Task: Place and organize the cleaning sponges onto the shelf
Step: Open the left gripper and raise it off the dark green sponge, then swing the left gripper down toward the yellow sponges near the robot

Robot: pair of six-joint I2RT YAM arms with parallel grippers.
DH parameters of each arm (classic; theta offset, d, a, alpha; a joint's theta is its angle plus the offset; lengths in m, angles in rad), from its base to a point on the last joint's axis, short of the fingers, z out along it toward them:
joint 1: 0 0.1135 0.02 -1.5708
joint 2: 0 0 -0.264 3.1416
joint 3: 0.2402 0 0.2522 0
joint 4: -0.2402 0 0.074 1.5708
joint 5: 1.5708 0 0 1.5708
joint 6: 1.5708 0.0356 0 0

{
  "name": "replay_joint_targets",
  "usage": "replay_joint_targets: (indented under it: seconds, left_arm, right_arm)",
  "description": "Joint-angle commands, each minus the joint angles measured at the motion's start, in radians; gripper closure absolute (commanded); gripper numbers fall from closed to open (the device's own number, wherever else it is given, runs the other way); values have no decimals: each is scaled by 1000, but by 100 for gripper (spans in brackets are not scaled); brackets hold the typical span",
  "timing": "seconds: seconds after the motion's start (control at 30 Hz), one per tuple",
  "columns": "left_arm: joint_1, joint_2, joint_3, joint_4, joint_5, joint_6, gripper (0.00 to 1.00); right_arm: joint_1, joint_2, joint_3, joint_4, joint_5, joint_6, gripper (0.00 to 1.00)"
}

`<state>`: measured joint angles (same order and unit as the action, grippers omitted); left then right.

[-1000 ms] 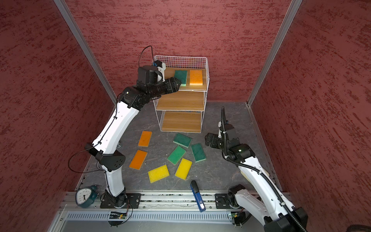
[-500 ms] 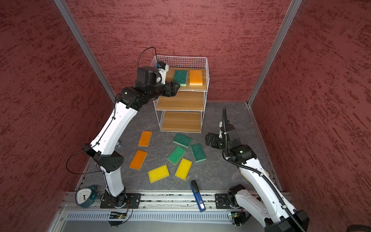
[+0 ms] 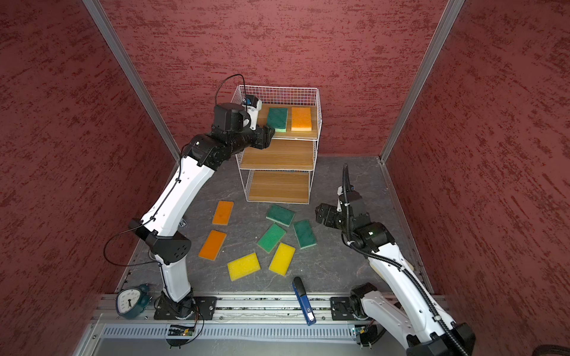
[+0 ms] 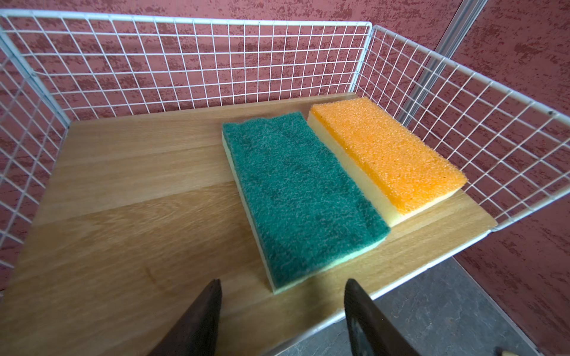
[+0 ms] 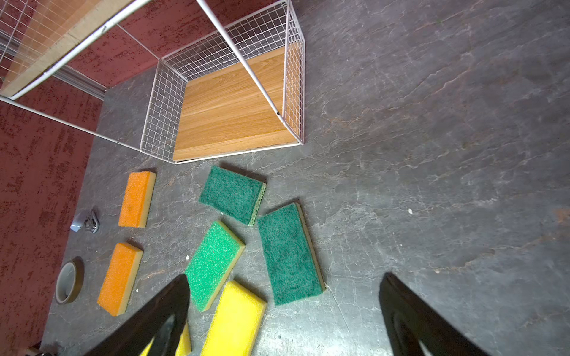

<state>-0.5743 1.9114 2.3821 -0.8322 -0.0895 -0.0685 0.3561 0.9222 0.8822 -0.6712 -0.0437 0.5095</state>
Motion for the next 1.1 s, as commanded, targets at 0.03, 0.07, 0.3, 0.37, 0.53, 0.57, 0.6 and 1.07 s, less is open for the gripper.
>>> replay_joint_targets:
  seconds: [0.03, 0.07, 0.3, 0.37, 0.53, 0.57, 0.6, 1.07]
  left_arm:
    - [-13, 43, -23, -38, -42, 30, 38]
    - [-16, 46, -22, -37, -48, 30, 39]
    - [-34, 59, -24, -21, -92, 50, 40]
    - [-34, 65, -24, -21, -97, 50, 41]
    - [-32, 77, -23, -16, -110, 38, 42]
    - [-32, 79, -24, -14, -110, 36, 42]
    - [-32, 82, -23, -12, -110, 33, 43]
    - [-25, 58, -51, -11, -86, 12, 40]
  right_arm:
    - [-11, 0, -6, 5, -8, 9, 4]
    - [-11, 3, -6, 7, -9, 10, 4]
    - [-11, 20, -4, 16, -15, 6, 3]
    - [-11, 20, -4, 17, -15, 4, 3]
    - [-11, 22, -7, 18, -13, 2, 4]
    - [-11, 23, -6, 18, -12, 1, 4]
    - [-11, 23, -7, 18, -11, 0, 4]
    - [-10, 45, 5, 22, -13, -2, 4]
